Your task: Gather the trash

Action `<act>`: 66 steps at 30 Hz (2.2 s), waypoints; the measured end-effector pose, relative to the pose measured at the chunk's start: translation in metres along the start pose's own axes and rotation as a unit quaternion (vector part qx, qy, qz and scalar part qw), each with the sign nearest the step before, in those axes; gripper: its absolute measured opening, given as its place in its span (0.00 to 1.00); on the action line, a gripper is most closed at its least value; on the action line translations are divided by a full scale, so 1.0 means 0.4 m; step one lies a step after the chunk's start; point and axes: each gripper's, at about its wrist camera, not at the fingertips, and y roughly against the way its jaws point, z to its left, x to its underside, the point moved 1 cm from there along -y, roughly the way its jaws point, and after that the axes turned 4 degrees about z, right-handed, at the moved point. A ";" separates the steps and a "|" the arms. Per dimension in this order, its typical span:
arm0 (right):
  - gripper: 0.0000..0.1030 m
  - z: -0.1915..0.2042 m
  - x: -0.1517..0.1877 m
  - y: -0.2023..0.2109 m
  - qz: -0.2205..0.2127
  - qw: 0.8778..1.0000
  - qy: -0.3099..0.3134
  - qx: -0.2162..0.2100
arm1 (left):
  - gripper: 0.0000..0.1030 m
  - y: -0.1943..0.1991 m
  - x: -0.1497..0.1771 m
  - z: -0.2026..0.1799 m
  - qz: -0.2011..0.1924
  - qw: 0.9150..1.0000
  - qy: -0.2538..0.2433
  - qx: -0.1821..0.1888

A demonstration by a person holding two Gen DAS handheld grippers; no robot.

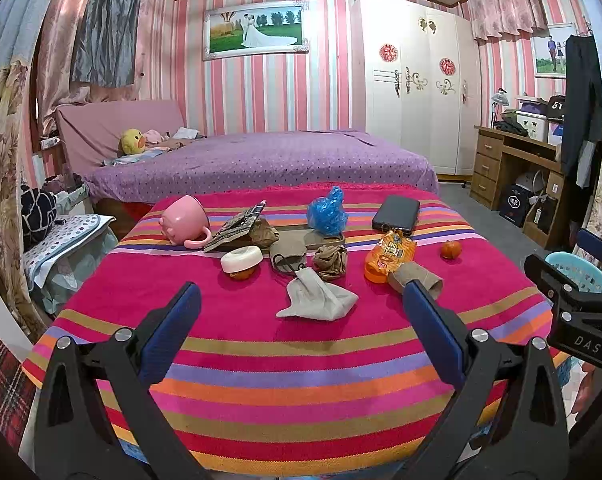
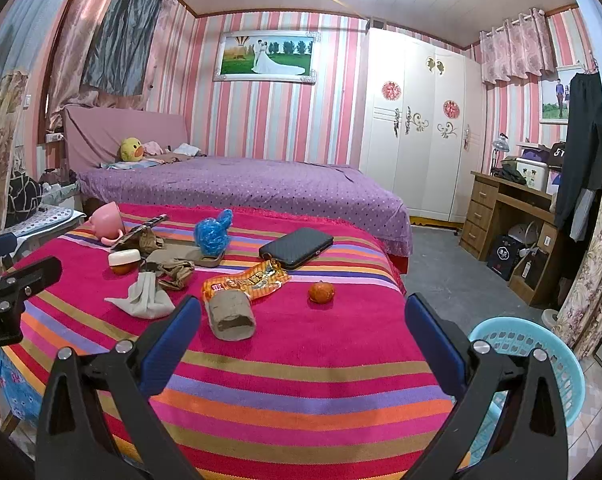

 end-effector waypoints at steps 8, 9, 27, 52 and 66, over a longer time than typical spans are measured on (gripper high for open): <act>0.96 -0.006 -0.009 0.013 -0.001 1.000 0.000 0.001 | 0.95 0.000 0.002 0.000 -0.001 1.000 -0.001 -0.001; 0.96 -0.006 -0.009 0.012 -0.001 1.000 0.000 0.001 | 0.95 0.001 0.001 0.000 0.000 1.000 -0.001 -0.001; 0.96 -0.008 -0.013 0.015 -0.002 1.000 -0.001 0.002 | 0.95 0.010 -0.004 0.010 -0.005 1.000 0.000 0.001; 0.96 -0.003 -0.016 0.017 -0.005 1.000 0.000 0.002 | 0.95 0.012 -0.005 0.010 -0.006 1.000 0.000 0.000; 0.96 -0.003 -0.017 0.017 -0.005 1.000 0.000 0.003 | 0.95 0.015 -0.005 0.009 -0.006 1.000 0.000 0.001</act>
